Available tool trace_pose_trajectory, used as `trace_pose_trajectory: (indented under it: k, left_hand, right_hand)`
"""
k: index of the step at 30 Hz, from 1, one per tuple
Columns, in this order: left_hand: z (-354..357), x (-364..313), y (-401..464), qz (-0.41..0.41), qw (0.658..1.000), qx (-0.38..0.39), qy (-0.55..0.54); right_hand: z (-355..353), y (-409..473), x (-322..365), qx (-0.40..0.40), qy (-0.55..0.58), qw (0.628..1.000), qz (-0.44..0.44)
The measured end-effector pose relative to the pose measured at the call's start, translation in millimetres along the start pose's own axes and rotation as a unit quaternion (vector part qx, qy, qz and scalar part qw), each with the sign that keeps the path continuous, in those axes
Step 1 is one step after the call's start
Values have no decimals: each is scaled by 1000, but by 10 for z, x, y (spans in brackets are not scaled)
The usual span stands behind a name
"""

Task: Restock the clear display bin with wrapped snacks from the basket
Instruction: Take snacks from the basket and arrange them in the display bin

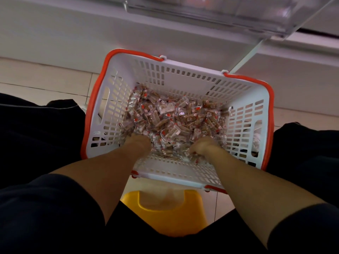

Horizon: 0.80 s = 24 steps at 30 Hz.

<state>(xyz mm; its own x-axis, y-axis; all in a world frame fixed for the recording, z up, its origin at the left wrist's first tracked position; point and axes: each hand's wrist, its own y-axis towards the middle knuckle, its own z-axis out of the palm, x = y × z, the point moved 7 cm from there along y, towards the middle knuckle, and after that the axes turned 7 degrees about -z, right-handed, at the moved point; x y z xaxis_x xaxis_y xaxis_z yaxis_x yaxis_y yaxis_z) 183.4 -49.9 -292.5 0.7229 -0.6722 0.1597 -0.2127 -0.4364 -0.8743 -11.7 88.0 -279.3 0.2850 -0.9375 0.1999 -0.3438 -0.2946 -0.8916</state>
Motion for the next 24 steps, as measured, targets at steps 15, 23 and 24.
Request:
trace_pose_trajectory:
  k: [15, 23, 24]
  left_hand:
    - [-382, -141, -289, 49, 623, 254, -738]
    - [-315, -205, -434, 54, 622, 300, -721]
    - [-326, -201, -436, 54, 626, 294, -720]
  right_hand:
    - [-301, -22, 406, 5, -83, 989, -126]
    - [-18, 80, 223, -49, -129, 975, -174]
    - [-11, 72, 220, -54, -141, 972, -180]
